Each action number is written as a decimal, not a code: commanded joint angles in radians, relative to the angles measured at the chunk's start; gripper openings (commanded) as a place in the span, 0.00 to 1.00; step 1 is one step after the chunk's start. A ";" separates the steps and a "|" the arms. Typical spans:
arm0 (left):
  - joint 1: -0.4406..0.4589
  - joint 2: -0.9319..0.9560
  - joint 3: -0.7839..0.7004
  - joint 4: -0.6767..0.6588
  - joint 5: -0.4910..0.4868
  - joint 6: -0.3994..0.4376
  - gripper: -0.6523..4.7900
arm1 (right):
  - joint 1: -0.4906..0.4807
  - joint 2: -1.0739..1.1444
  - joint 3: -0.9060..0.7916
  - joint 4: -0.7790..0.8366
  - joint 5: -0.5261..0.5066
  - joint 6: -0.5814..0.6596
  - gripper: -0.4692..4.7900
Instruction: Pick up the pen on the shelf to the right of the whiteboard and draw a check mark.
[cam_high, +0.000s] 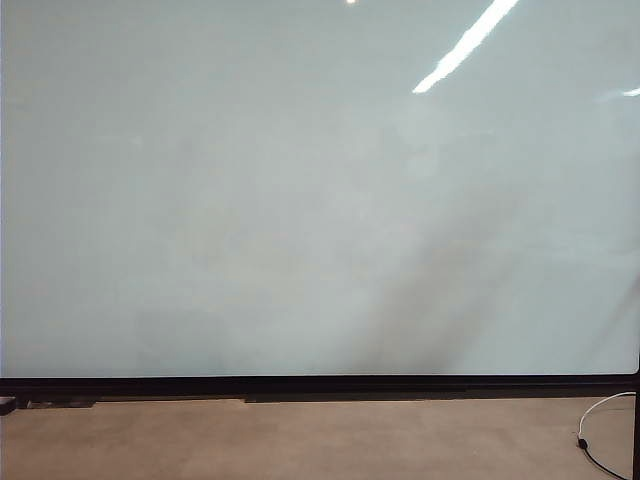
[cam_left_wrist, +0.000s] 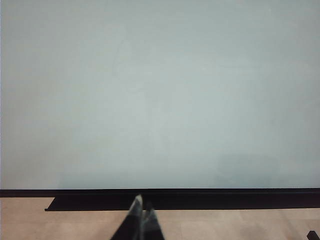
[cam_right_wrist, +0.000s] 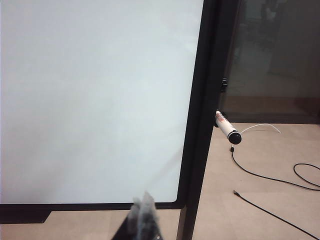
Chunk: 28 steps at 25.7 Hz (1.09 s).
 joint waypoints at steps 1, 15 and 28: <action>0.000 0.000 0.003 0.013 0.000 0.004 0.11 | 0.001 0.001 0.003 0.035 -0.006 0.005 0.08; 0.000 0.000 0.003 0.013 0.000 0.004 0.11 | -0.001 0.001 0.006 0.134 0.055 0.056 0.08; 0.000 0.000 0.003 0.013 0.000 0.004 0.11 | -0.001 0.003 0.042 0.089 0.083 0.013 0.13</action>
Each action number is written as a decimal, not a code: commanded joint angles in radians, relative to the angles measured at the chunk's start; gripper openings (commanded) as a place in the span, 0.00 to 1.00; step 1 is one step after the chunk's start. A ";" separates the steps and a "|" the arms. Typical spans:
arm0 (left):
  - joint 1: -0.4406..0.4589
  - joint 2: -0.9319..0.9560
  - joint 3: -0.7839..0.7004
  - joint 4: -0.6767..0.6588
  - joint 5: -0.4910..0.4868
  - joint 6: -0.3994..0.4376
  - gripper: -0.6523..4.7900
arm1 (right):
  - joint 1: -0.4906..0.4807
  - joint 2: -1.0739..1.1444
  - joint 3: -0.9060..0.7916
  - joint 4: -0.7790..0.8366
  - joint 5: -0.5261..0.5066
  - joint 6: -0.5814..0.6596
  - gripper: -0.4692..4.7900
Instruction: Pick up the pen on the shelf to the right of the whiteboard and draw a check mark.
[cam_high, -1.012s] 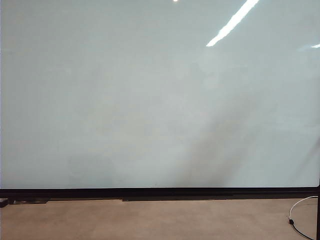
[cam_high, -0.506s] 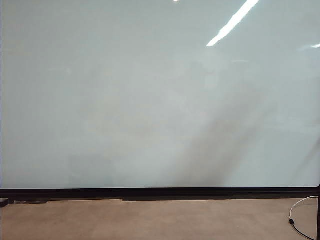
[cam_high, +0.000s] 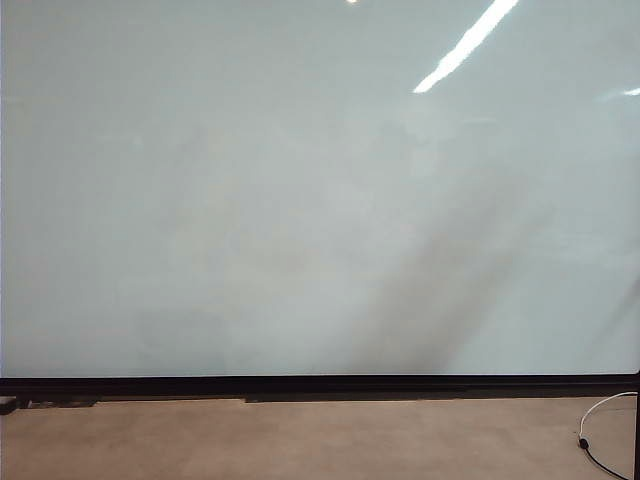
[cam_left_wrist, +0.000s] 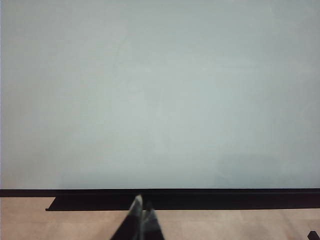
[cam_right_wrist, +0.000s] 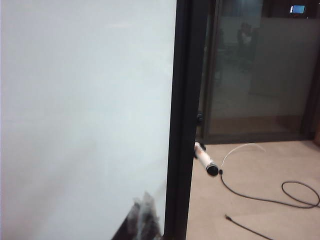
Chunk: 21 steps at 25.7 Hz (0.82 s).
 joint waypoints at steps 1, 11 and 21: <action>0.000 0.000 0.003 0.013 0.000 0.005 0.11 | -0.001 0.010 0.032 -0.002 0.019 -0.024 0.17; 0.000 0.000 0.003 0.013 0.000 0.005 0.11 | -0.001 0.169 0.070 0.090 0.044 -0.033 0.44; 0.000 0.000 0.003 0.013 0.000 0.005 0.11 | -0.094 0.563 0.152 0.317 -0.059 -0.039 0.67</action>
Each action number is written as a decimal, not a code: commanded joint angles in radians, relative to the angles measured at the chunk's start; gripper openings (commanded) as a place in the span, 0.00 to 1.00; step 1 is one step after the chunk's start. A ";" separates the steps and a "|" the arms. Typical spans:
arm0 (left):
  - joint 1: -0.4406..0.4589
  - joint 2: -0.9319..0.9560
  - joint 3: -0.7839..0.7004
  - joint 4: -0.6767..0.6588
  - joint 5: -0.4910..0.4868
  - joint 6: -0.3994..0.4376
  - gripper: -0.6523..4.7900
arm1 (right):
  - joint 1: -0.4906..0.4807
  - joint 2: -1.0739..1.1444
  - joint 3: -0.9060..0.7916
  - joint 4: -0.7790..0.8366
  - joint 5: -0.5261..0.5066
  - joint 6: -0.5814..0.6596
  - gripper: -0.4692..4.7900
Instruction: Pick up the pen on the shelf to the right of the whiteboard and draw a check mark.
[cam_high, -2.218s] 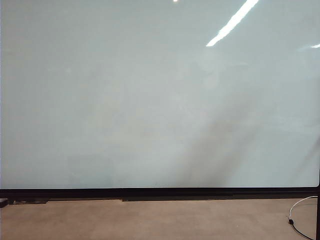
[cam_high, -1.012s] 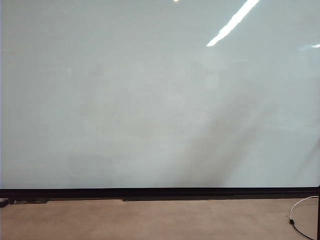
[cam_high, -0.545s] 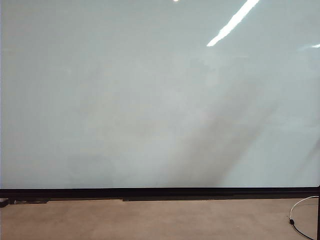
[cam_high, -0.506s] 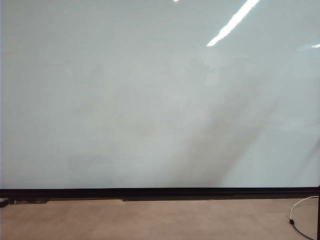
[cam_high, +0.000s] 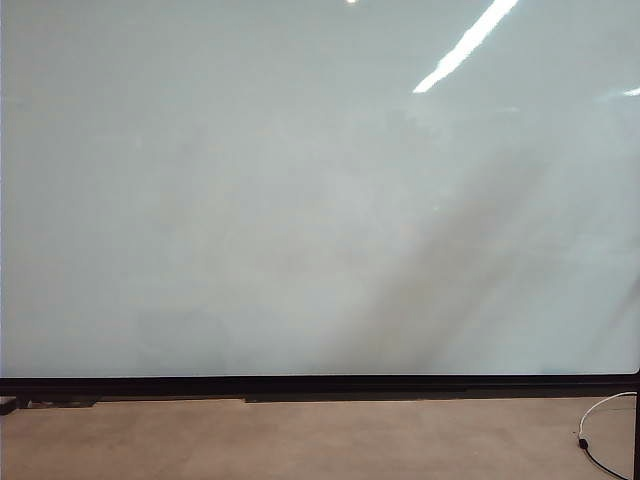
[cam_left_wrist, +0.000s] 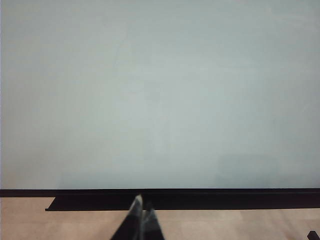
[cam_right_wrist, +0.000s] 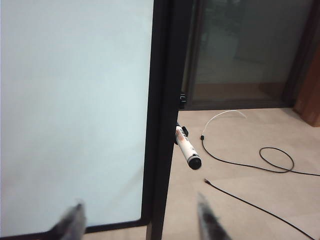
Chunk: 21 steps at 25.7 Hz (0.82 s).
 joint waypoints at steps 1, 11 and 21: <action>0.000 0.000 0.003 0.013 0.000 0.004 0.11 | -0.040 0.062 0.007 0.121 -0.068 0.002 0.72; 0.000 0.000 0.003 0.013 0.000 0.004 0.11 | -0.238 0.173 0.007 0.249 -0.266 0.025 0.83; 0.000 0.000 0.003 0.013 0.000 0.004 0.11 | -0.322 0.328 0.012 0.416 -0.341 0.035 0.93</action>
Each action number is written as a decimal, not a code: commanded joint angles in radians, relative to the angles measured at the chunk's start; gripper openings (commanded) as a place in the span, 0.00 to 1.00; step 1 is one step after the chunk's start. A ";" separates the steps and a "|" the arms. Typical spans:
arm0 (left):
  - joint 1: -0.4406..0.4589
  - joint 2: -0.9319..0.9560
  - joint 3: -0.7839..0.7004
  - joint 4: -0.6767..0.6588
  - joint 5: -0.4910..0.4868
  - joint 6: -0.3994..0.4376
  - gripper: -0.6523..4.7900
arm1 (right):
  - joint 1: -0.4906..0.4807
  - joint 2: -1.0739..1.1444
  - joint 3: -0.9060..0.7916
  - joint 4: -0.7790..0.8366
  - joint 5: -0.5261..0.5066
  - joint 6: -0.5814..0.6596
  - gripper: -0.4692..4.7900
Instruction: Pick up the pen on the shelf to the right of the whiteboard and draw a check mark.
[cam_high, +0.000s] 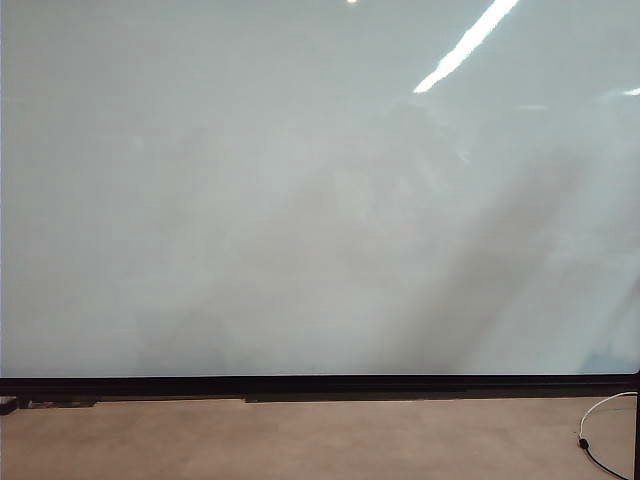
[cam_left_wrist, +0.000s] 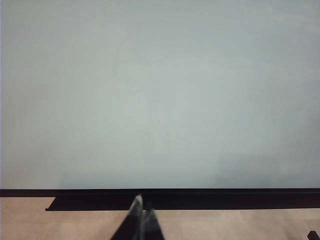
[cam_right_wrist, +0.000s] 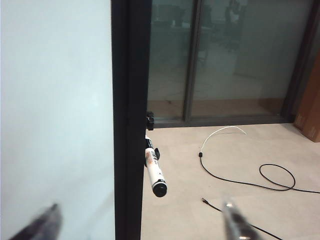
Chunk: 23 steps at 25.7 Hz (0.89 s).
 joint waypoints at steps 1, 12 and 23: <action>0.000 0.000 0.003 0.013 0.000 0.005 0.11 | -0.012 0.070 0.016 0.070 -0.021 0.007 0.93; 0.000 0.000 0.003 0.013 0.000 0.005 0.11 | -0.018 0.391 0.107 0.245 -0.073 -0.004 1.00; 0.000 0.000 0.003 0.013 0.000 0.005 0.11 | -0.041 0.628 0.189 0.353 -0.174 -0.016 1.00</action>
